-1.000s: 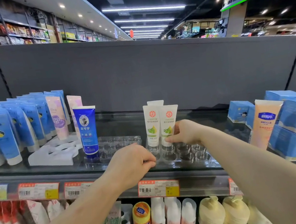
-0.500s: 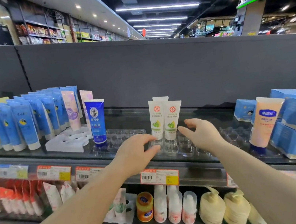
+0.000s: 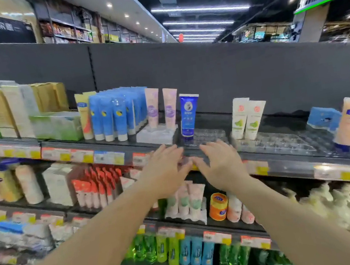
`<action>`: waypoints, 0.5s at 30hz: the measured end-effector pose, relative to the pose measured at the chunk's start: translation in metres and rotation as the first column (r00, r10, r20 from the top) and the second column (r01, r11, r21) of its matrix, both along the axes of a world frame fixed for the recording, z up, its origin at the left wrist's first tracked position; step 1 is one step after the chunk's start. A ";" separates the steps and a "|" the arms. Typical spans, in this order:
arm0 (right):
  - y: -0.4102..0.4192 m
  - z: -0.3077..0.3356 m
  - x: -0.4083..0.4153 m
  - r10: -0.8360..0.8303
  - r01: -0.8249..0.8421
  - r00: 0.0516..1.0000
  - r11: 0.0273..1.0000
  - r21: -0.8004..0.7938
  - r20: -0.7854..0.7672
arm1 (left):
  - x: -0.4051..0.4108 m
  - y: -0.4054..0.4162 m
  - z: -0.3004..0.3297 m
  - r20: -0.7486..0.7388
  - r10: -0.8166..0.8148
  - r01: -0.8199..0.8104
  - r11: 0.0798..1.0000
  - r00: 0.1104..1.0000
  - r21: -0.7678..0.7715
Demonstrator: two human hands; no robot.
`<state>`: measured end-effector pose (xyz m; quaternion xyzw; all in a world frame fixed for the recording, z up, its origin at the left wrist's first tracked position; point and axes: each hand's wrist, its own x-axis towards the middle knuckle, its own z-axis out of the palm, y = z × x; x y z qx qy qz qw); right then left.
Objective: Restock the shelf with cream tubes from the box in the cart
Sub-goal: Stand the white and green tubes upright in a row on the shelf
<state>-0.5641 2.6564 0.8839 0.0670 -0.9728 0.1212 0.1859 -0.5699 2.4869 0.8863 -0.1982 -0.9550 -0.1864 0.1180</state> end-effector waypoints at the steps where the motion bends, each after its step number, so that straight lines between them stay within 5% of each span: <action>1: -0.034 -0.010 0.009 0.038 -0.038 0.999 0.999 -0.006 -0.016 | 0.010 -0.035 -0.008 -0.017 0.021 -0.021 0.999 1.000 -0.024; 7: -0.258 -0.059 0.049 0.229 -0.237 0.962 0.970 0.044 0.147 | 0.085 -0.255 -0.047 -0.052 0.291 -0.296 0.934 0.955 -0.200; 15: -0.472 -0.113 0.071 0.433 -0.460 0.851 0.888 0.025 0.298 | 0.147 -0.476 -0.117 -0.023 0.620 -0.599 0.747 0.784 -0.287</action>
